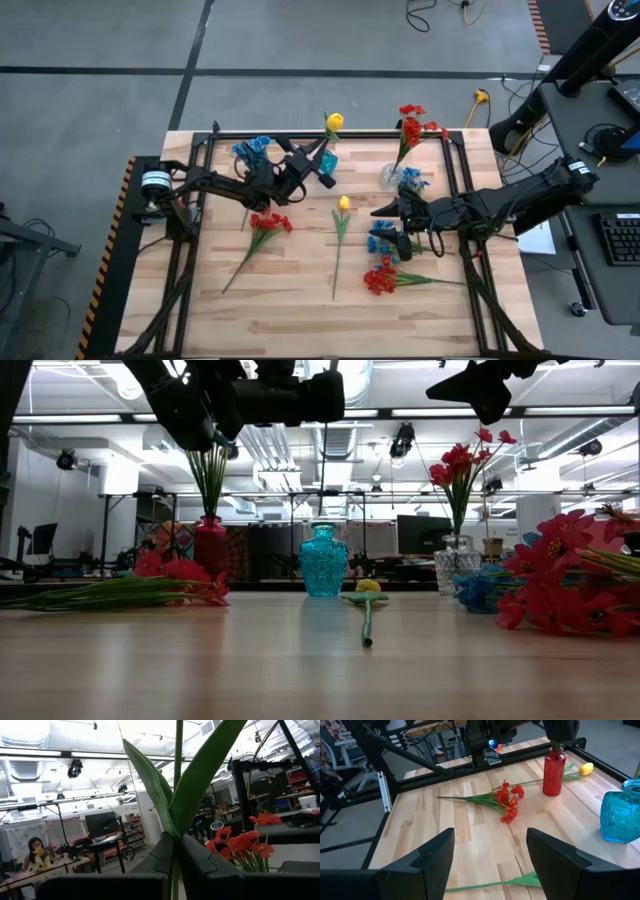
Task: Sort flowers into vase by color
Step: Put the bottom left yellow flower into the blue vase
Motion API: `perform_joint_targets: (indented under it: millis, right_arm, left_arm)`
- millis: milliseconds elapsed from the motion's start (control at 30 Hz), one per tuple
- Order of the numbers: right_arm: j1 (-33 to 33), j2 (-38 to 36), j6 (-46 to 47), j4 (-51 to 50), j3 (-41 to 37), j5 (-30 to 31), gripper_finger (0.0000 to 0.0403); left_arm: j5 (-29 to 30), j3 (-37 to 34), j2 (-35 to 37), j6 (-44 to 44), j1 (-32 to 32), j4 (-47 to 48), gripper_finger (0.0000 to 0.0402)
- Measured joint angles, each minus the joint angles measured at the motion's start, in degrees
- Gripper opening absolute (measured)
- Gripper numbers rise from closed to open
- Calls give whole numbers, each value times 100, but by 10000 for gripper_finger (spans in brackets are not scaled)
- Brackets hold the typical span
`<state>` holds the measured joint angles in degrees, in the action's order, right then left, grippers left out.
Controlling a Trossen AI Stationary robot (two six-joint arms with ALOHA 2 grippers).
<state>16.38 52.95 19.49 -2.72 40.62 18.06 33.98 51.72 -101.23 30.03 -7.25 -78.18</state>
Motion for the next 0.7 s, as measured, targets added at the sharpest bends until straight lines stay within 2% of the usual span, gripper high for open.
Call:
perform_joint_targets:
  millis: [267,700]
  right_arm:
    - [0,0,0,0,0,1,240]
    - [0,0,-7,0,0,2,240]
  left_arm:
    - [64,0,0,-348,0,176,4]
    - [153,0,0,-401,-94,235,4]
